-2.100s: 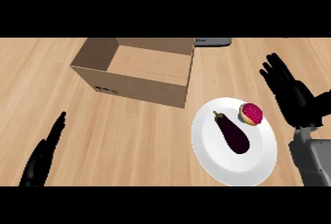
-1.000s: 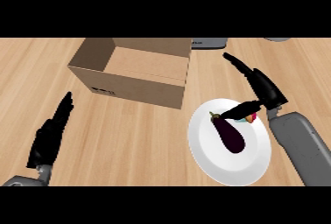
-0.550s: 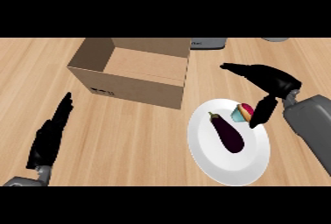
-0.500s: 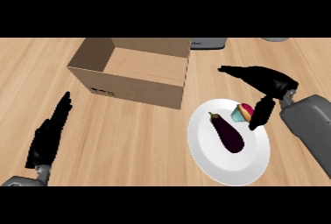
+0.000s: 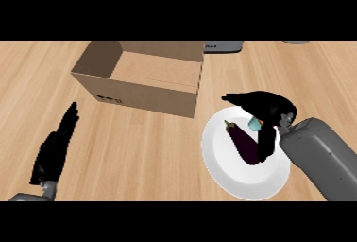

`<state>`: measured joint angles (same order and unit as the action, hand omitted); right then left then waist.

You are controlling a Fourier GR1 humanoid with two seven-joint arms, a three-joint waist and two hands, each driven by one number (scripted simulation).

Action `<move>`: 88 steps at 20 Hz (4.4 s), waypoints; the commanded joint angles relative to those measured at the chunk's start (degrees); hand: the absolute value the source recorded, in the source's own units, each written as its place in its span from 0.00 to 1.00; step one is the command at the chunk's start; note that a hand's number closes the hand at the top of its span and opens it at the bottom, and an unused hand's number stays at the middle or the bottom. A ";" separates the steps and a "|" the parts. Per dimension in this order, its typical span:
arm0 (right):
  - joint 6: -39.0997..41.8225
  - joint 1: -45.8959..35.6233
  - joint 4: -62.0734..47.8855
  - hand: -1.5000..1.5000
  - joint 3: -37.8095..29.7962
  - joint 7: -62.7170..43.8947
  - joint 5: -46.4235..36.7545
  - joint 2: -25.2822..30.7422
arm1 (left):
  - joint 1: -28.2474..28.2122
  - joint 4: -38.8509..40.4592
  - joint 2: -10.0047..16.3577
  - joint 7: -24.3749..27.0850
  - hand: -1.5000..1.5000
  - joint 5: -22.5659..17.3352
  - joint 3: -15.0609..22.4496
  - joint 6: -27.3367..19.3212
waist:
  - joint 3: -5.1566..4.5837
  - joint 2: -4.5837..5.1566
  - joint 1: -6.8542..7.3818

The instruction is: Pick the eggplant from the plate and place it in the cardboard box

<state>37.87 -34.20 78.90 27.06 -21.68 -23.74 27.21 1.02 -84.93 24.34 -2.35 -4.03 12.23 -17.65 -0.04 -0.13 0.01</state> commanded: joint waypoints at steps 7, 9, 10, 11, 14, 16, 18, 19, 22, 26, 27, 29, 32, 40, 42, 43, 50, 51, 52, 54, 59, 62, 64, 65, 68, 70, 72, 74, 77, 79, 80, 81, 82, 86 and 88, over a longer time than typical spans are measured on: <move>2.96 6.72 4.77 0.00 -1.11 -5.17 -9.16 -4.42 | 0.35 -1.44 -3.21 -2.30 0.50 3.25 -2.68 2.34 | 0.04 0.09 0.06; 1.93 6.30 0.67 0.00 -1.93 -2.56 -11.00 -5.25 | 2.69 -3.27 -1.88 -5.78 0.50 3.63 -4.01 3.77 | 0.05 0.13 0.21; 3.78 6.54 1.56 0.00 -3.40 -1.15 -11.49 -3.31 | 0.41 -1.28 -2.26 -2.22 0.50 2.59 -5.28 5.48 | 0.04 0.13 0.19; 1.83 5.16 -1.55 0.00 -2.97 -0.75 -13.29 -6.34 | -0.69 1.14 -4.25 0.63 0.50 4.24 -4.46 4.39 | 0.04 0.17 0.30; 2.17 6.78 -0.80 0.00 -3.64 -0.52 -16.33 -7.60 | -1.73 -4.45 -4.33 -2.94 0.50 5.71 -5.04 5.03 | 0.04 0.11 0.30; 2.70 7.39 -0.70 0.00 -5.94 4.53 -15.26 -5.58 | 2.06 2.91 -5.07 0.83 0.50 5.38 -7.13 6.66 | 0.03 0.16 0.07; 3.07 9.55 2.48 0.00 -5.46 0.39 -18.24 -8.09 | 0.41 -3.54 -5.97 -5.03 0.50 7.85 -5.78 5.77 | 0.04 0.08 0.09; 1.68 9.19 -0.45 0.00 -5.26 3.32 -18.65 -7.90 | 4.80 2.59 -8.48 -3.38 0.50 8.61 -5.22 4.84 | 0.04 0.16 -0.03; 3.17 9.75 1.00 0.00 -7.16 4.40 -20.87 -8.25 | -1.73 -3.25 -6.45 -2.12 0.50 8.04 -7.43 8.59 | 0.04 0.10 0.23; 5.36 9.48 2.51 0.00 -7.94 0.70 -21.10 -12.20 | -2.65 -7.13 -8.44 -5.67 0.50 9.55 -6.68 7.43 | 0.04 0.07 0.19; -1.93 8.17 -8.12 0.00 -7.05 9.24 -24.66 -9.85 | 0.48 -5.43 -7.49 -6.49 0.50 8.79 -8.15 8.60 | 0.06 0.20 0.39; 1.28 4.95 -7.26 0.00 -8.82 5.09 -24.70 -13.76 | -2.31 -4.68 -7.46 -4.06 0.50 9.02 -9.26 9.92 | 0.04 0.16 0.39; -0.54 11.39 -4.14 0.00 -9.21 7.42 -26.45 -12.34 | -2.18 -3.29 -10.76 -1.93 0.50 11.84 -8.48 8.04 | 0.04 0.12 0.15; -2.18 12.57 -7.73 0.00 -8.97 13.48 -32.10 -11.77 | -0.62 -1.55 -11.37 -1.94 0.50 12.73 -11.39 10.85 | 0.04 0.14 0.14; -0.67 10.79 -8.24 0.00 -8.90 12.04 -33.18 -13.92 | -3.68 -3.62 -11.44 -0.68 0.50 12.19 -11.96 11.95 | 0.04 0.13 0.26; -1.77 13.53 -7.76 0.00 -8.54 13.02 -33.72 -13.40 | -2.20 -1.07 -11.13 0.07 0.50 12.41 -12.47 12.80 | 0.04 0.13 0.14; -7.54 12.53 -10.19 1.00 -9.36 18.63 -36.70 -11.70 | -2.90 -8.91 -12.61 -6.79 0.50 14.20 -11.68 11.88 | 0.06 0.12 0.31; -12.39 11.40 -11.61 1.00 -8.87 18.24 -38.13 -13.77 | -1.31 -0.52 -12.75 0.17 0.50 13.75 -13.07 12.10 | 0.04 0.23 0.24; -13.84 9.65 -12.03 1.00 -7.71 16.19 -39.95 -15.51 | 2.65 -2.56 -11.04 -5.43 0.50 11.96 -14.25 13.98 | 0.06 0.25 0.30; -14.55 11.60 -9.99 1.00 -9.26 18.21 -40.12 -13.43 | -0.07 -3.72 -11.33 -3.98 0.50 13.19 -13.83 13.99 | 0.05 0.12 0.17; -14.73 7.98 -8.72 1.00 -11.50 20.50 -40.17 -13.25 | -1.28 -6.40 -12.96 -5.85 0.50 14.24 -13.17 12.92 | 0.05 0.10 0.25; -20.83 -1.93 -21.03 1.00 -15.33 29.56 -38.72 -11.57 | 2.61 -1.12 -15.51 -3.59 0.50 16.07 -11.31 11.10 | 0.11 0.76 1.35; -22.72 -7.59 -26.01 1.00 -17.99 34.42 -37.70 -8.74 | 1.27 -2.49 -13.59 -1.99 0.50 14.81 -11.36 13.96 | 0.21 1.63 3.91; -23.16 -9.44 -27.23 1.00 -19.10 36.97 -37.07 -6.93 | 1.44 -1.92 -12.52 -0.95 0.50 13.99 -12.39 14.85 | 0.23 2.04 4.74; -28.07 -13.71 -32.30 1.00 -21.26 41.72 -36.82 -5.30 | 2.32 -3.21 -13.08 -2.93 0.50 14.22 -10.95 15.42 | 0.34 2.64 6.19; -30.90 -16.83 -36.85 1.00 -22.58 45.57 -36.98 -3.51 | 4.30 -2.12 -13.06 -3.71 0.50 14.38 -11.83 14.72 | 0.26 2.35 5.23; -31.65 -21.07 -41.16 1.00 -24.93 46.37 -35.74 -3.82 | 2.68 -3.89 -13.89 -3.07 0.50 14.50 -10.87 14.49 | 0.24 2.15 6.09; -31.49 -23.01 -45.27 1.00 -27.17 51.35 -33.55 -2.25 | 4.79 -4.23 -13.95 -5.10 0.50 15.47 -10.21 14.24 | 0.29 2.24 5.63; -29.35 -25.17 -46.68 1.00 -31.78 57.50 -26.46 -5.59 | 4.36 -1.83 -14.04 -2.82 0.50 14.91 -11.24 14.11 | 0.23 1.94 4.54; -24.75 -29.41 -47.27 1.00 -34.94 61.36 -22.29 -4.46 | 3.67 -2.96 -14.06 -4.07 0.50 15.54 -10.73 13.86 | 0.24 1.66 4.74; -25.95 -27.96 -48.71 1.00 -35.32 63.20 -21.33 -6.98 | 2.51 -1.85 -13.91 -2.38 0.50 15.18 -11.27 14.00 | 0.20 1.72 4.57; -23.47 -30.23 -49.61 1.00 -36.63 64.74 -19.92 -5.59 | 2.46 -4.32 -12.77 -4.20 0.50 14.28 -11.80 15.14 | 0.23 1.54 5.07; -21.33 -31.92 -49.96 1.00 -37.08 67.00 -18.85 -5.33 | 2.70 -2.00 -14.75 -3.07 0.50 15.27 -11.13 13.29 | 0.16 1.55 4.16; -19.51 -36.76 -55.18 1.00 -38.73 68.52 -17.31 -7.43 | 2.02 -4.13 -11.89 -3.36 0.50 13.53 -12.84 16.06 | 0.10 1.29 4.30; -18.67 -40.57 -57.70 1.00 -38.94 68.29 -17.52 -7.59 | 2.66 -3.20 -12.99 -3.56 0.50 15.11 -12.25 14.32 | 0.08 1.46 4.20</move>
<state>16.86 -69.22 25.06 -10.28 45.11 -42.91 20.76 3.42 -88.00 11.23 -5.64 10.60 0.25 -2.94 0.09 1.38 4.34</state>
